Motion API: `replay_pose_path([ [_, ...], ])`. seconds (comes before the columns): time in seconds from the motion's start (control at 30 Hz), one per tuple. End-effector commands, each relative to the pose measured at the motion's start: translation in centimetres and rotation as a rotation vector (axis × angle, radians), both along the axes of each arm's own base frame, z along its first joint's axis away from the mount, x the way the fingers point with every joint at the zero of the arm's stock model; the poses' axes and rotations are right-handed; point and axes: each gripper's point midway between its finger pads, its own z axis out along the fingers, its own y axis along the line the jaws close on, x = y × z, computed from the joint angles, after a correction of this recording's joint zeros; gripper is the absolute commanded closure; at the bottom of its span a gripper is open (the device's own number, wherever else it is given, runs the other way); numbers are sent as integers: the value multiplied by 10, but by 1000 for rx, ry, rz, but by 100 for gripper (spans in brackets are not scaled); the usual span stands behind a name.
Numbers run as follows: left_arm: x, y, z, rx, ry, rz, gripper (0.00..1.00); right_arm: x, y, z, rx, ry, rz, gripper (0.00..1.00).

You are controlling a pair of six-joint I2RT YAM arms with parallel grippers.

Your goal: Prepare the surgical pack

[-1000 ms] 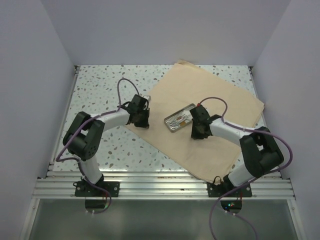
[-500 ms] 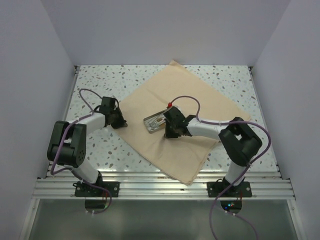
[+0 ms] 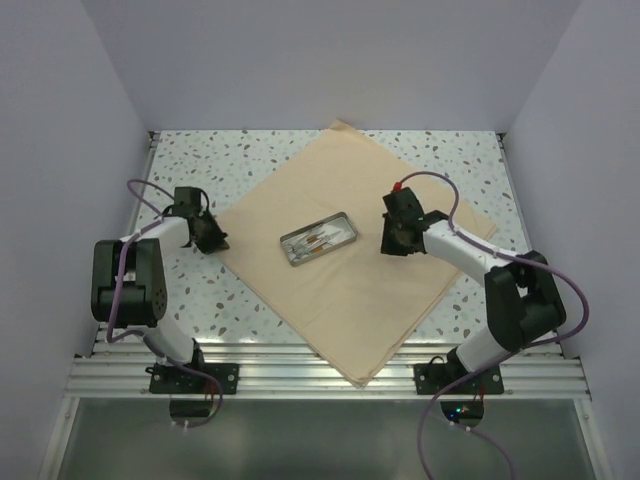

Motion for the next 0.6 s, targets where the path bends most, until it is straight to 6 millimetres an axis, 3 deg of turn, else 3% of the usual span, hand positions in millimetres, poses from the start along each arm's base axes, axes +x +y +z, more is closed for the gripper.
replay_pose_path([
  [0.0, -8, 8, -8, 17, 39, -20, 100, 4, -29, -8, -81, 17, 21, 74],
  [0.13, -10, 3, -11, -4, 37, -28, 100, 19, -7, 2, 20, -20, 69, 59],
  [0.27, -18, -3, -16, -39, 37, -37, 100, 53, 14, 29, 82, -95, 84, 42],
  [0.3, -16, -6, -14, -49, 18, -41, 100, 57, 16, 24, 71, -84, 93, 42],
  [0.37, -21, -8, -17, -59, 20, -43, 100, 75, 25, 37, 80, -117, 115, 41],
  [0.43, -21, -12, -16, -84, 0, -56, 100, 81, 33, 26, 85, -81, 152, 42],
  [0.47, -23, -14, -17, -94, -6, -58, 100, 89, 39, 33, 90, -95, 169, 44],
  [0.57, -28, -17, -18, -109, -12, -52, 100, 99, 47, 24, 89, -89, 186, 47],
])
